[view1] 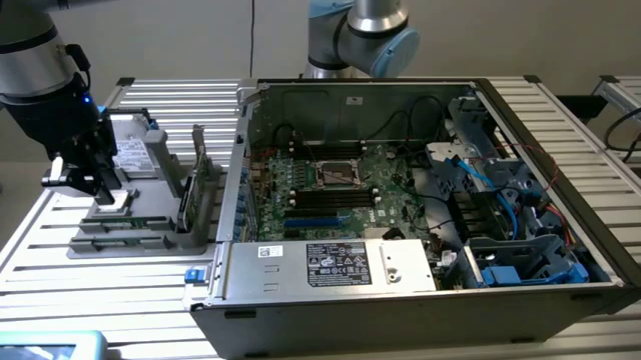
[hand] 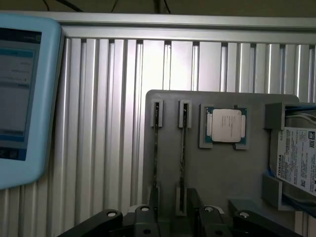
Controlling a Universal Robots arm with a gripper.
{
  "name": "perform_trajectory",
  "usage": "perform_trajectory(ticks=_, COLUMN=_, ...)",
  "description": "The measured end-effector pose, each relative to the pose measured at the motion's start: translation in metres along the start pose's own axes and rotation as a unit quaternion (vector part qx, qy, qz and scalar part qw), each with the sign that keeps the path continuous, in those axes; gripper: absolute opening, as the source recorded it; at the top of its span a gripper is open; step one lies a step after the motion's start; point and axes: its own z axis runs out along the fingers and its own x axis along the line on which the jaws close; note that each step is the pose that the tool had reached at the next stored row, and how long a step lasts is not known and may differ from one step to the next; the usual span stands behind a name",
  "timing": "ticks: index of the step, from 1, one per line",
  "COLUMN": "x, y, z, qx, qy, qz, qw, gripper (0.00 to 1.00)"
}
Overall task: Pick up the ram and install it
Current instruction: 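Pick up the ram and move it above insertion slot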
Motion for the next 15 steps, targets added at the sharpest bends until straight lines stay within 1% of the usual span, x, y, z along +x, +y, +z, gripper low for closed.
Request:
perform_trajectory(ticks=5, x=0.001, y=0.0001, z=0.0091, qx=0.0001, qy=0.0, qz=0.001, qw=1.0, gripper=0.36)
perform_trajectory(ticks=6, x=0.002, y=0.0002, z=0.0109, qx=0.0, qy=0.0, qz=0.001, qw=1.0, gripper=0.36)
perform_trajectory(ticks=9, x=0.01, y=0.0002, z=0.0166, qx=0.0, qy=-0.0002, qz=0.003, qw=1.0, gripper=0.36)
perform_trajectory(ticks=15, x=0.013, y=0.0001, z=0.0276, qx=-0.0001, qy=-0.0003, qz=0.008, qw=1.0, gripper=0.36)
